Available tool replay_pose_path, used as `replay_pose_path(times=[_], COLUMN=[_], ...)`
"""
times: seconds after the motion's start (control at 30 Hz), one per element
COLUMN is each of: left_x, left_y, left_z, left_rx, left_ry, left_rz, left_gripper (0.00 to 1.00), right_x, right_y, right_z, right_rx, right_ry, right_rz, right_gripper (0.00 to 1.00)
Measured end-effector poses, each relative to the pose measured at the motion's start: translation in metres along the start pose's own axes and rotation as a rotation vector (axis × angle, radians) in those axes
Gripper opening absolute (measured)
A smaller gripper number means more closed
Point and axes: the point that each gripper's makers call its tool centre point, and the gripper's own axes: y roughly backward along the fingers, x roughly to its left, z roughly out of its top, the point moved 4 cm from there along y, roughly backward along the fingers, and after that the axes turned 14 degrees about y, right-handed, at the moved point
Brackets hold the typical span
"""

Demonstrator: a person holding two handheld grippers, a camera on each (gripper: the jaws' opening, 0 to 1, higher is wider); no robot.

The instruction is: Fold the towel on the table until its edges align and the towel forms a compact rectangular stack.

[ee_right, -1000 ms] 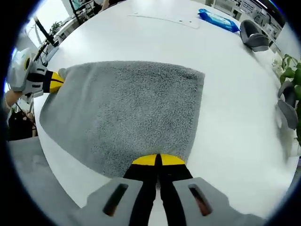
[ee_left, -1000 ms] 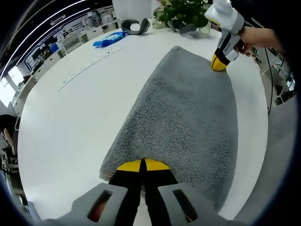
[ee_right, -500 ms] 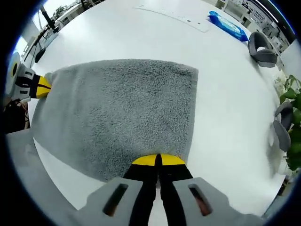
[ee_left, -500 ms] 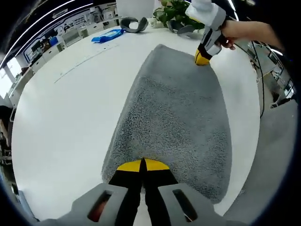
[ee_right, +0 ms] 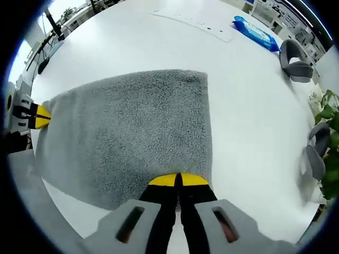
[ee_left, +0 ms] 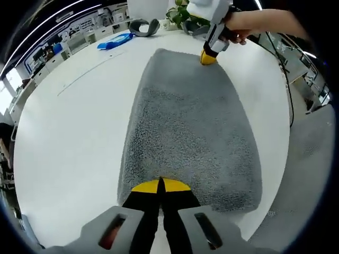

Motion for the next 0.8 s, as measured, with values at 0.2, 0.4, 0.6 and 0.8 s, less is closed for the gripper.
replay_pose_path(times=[0.2, 0.4, 0.6, 0.8], left_x=[-0.009, -0.015, -0.02, -0.028], left_y=[0.001, 0.001, 0.0, -0.001], left_z=[-0.002, -0.002, -0.002, -0.001], left_rx=[0.017, 0.021, 0.03, 0.043], left_ry=[-0.029, -0.045, -0.063, -0.085], left_rz=[-0.012, -0.015, -0.02, -0.027], left_gripper=[0.0, 0.0, 0.0, 0.0], right_x=[-0.008, -0.013, -0.018, -0.023], right_y=[-0.002, -0.005, -0.008, -0.01], right_z=[0.007, 0.015, 0.025, 0.034], right_rx=[-0.027, -0.037, -0.039, -0.043], right_ry=[-0.004, -0.009, 0.025, 0.033], right_rz=[-0.005, -0.004, -0.023, -0.03], right_gripper=[0.0, 0.0, 0.0, 0.0])
